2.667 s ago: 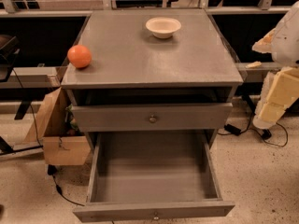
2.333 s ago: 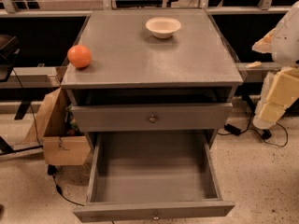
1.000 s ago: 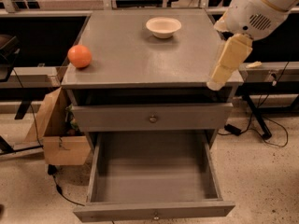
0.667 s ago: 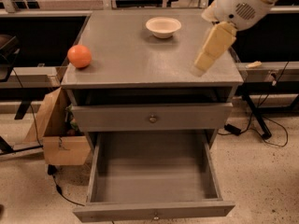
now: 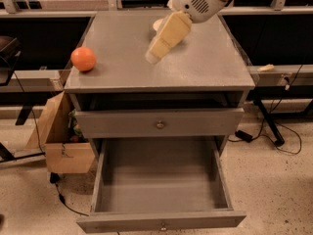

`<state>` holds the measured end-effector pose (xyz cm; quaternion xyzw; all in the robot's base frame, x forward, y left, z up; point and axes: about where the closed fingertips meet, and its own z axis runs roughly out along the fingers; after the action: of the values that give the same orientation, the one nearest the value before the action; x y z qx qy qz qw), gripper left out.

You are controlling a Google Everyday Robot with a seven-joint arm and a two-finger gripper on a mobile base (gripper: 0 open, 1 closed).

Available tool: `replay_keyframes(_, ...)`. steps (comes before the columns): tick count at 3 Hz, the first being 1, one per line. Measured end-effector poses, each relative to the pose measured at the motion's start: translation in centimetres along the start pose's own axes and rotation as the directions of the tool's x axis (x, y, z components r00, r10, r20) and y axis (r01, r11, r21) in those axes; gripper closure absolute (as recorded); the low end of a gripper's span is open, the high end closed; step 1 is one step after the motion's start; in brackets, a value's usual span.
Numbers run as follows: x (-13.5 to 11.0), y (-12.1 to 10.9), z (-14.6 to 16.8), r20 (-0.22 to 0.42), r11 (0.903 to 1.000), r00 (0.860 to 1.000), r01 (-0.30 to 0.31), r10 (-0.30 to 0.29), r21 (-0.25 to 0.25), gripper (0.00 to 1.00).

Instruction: Place orange into middle drawer

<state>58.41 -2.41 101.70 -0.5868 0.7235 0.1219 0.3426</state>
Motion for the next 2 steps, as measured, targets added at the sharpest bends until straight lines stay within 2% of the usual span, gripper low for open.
replay_keyframes(1,-4.9,-0.5,6.2,0.102,0.9969,0.992,-0.073,0.076,-0.026,0.00)
replay_keyframes(2,-7.7,-1.8,10.1,0.144,0.9876,0.977,-0.150,0.155,-0.046,0.00)
